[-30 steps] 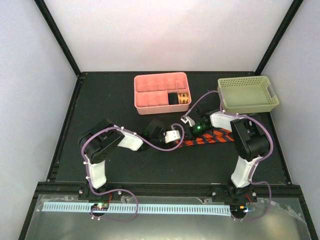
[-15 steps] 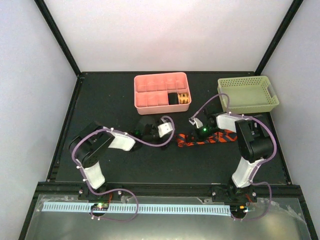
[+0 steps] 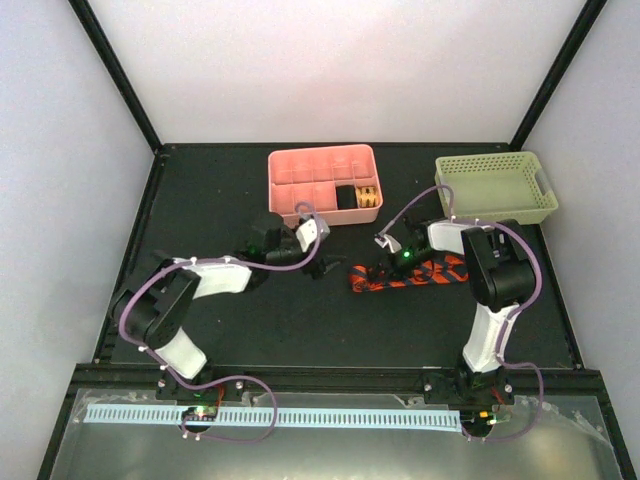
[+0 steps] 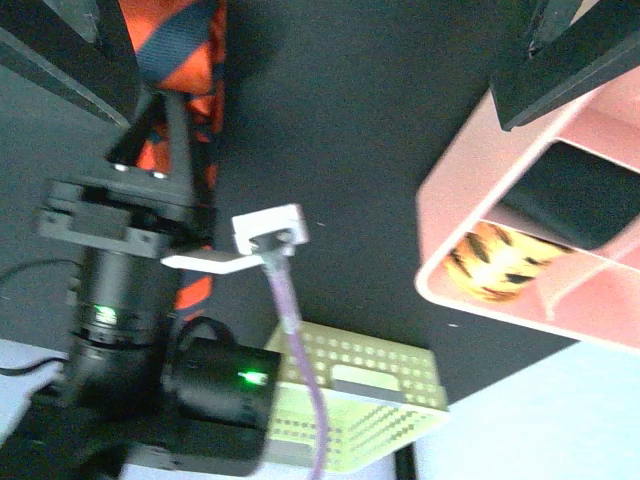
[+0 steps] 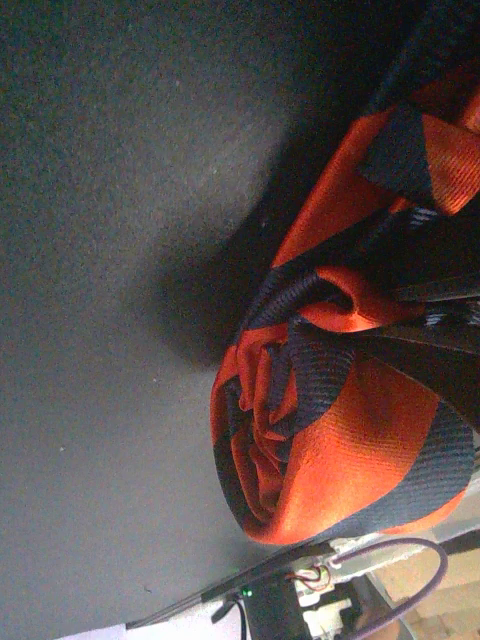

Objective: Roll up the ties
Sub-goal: Roll the tie at the center of the board.

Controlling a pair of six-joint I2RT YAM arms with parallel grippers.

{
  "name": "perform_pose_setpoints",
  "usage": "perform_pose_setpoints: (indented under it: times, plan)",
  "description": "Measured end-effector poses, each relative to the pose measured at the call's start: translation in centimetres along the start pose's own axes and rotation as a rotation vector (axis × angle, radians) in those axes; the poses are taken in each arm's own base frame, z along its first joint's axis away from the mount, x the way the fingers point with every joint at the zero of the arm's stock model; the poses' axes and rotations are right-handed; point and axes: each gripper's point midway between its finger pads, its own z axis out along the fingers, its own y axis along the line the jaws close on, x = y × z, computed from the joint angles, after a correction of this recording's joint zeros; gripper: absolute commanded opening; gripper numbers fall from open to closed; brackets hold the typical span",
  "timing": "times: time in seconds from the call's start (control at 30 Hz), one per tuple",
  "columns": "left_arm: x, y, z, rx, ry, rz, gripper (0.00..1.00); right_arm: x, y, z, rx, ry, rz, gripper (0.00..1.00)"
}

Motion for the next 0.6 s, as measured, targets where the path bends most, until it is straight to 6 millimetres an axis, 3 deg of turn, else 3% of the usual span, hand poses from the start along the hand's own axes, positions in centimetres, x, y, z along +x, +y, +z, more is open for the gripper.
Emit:
perform_pose_setpoints:
  times: [0.3,0.47,0.6]
  plan:
    - [8.4,-5.3,3.6,0.153,0.128,-0.045,0.99,-0.2,0.2,0.3,-0.034,0.006,0.007,0.02]
    - [10.5,-6.8,5.1,0.195,0.132,-0.041,0.98,-0.2,0.2,0.4,-0.035,0.006,0.007,0.02]
    - [11.8,-7.7,6.0,0.216,0.134,-0.044,0.87,-0.2,0.2,0.4,-0.037,0.005,0.007,0.01]
